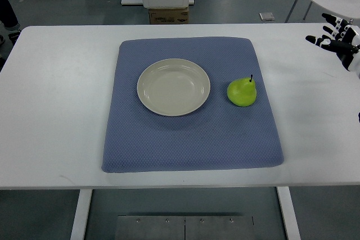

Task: Place pear on plate with right hand

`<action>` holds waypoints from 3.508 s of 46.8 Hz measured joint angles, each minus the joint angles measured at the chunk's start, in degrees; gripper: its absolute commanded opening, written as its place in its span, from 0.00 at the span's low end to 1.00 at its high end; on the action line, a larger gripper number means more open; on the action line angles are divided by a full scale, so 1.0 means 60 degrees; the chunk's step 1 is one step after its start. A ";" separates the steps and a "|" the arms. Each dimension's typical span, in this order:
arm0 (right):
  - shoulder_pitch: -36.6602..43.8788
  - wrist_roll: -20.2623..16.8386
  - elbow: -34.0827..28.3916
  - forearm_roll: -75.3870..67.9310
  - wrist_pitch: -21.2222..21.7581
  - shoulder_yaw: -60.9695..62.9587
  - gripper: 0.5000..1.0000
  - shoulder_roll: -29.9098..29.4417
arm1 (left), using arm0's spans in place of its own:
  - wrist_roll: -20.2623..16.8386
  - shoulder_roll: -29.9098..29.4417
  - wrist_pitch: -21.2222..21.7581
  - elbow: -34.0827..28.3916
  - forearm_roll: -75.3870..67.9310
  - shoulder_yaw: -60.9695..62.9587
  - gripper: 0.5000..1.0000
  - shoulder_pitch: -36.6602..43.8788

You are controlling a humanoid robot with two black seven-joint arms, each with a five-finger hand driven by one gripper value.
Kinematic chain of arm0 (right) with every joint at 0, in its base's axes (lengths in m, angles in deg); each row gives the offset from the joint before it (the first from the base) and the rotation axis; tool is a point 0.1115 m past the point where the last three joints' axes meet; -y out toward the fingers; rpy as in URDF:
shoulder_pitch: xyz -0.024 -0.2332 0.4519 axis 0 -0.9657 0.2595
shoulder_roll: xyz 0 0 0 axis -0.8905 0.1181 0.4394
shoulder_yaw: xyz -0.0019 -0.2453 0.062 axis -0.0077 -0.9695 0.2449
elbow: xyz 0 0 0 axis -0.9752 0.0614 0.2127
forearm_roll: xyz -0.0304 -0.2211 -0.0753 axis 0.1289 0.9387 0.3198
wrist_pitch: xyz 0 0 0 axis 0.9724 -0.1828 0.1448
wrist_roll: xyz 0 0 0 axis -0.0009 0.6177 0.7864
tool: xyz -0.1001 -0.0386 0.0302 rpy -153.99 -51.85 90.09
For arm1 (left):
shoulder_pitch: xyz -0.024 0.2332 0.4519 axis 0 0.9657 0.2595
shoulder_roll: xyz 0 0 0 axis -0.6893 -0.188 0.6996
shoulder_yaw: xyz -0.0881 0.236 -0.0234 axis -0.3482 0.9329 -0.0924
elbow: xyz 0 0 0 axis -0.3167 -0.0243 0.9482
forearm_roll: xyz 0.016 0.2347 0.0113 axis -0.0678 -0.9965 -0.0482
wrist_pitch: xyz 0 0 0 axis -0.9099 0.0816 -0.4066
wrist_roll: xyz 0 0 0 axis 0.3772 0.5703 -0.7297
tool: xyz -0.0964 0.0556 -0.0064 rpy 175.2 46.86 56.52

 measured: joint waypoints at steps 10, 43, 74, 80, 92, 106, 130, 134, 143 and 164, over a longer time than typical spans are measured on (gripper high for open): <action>-0.0693 0.0646 -0.1788 0.0947 -0.0028 -0.0034 1.00 0.1098 | 0.0000 0.0000 0.0000 0.0000 0.0000 0.0000 1.00 0.0006; -0.1643 0.1246 -0.4759 0.3490 -0.2084 -0.0808 1.00 0.1851 | 0.0000 0.0000 0.0000 0.0000 0.0000 -0.0001 1.00 0.0003; -0.0599 0.1126 -0.4695 0.3609 -0.4752 -0.3087 1.00 0.0363 | 0.0000 0.0000 0.0000 0.0000 0.0000 -0.0001 1.00 0.0002; -0.0218 0.1016 -0.4653 0.3597 -0.5226 -0.3654 1.00 0.0129 | 0.0000 0.0000 0.0000 0.0000 0.0000 0.0000 1.00 0.0009; -0.0115 0.0530 -0.4491 0.3579 -0.5387 -0.3715 1.00 -0.0075 | 0.0000 0.0000 0.0001 0.0000 0.0000 -0.0001 1.00 0.0004; 0.0024 0.0095 -0.4302 0.3554 -0.5466 -0.3786 0.97 -0.0368 | 0.0000 0.0000 0.0000 0.0000 0.0000 0.0003 1.00 0.0005; 0.0403 0.0025 -0.4298 0.3550 -0.5507 -0.4380 0.82 -0.0390 | 0.0000 0.0000 0.0000 0.0000 0.0000 0.0002 1.00 0.0005; 0.0410 -0.0050 -0.4298 0.3550 -0.5536 -0.4389 0.82 -0.0390 | 0.0000 0.0000 0.0001 0.0000 0.0000 0.0001 1.00 0.0005; 0.0405 -0.0102 -0.4307 0.3540 -0.5697 -0.4525 0.78 -0.0677 | 0.0000 0.0000 0.0001 0.0000 0.0000 -0.0001 1.00 0.0003; 0.0606 -0.0393 -0.4294 0.3486 -0.5701 -0.4686 0.00 -0.0829 | 0.0000 0.0000 0.0001 0.0000 0.0000 -0.0001 1.00 0.0000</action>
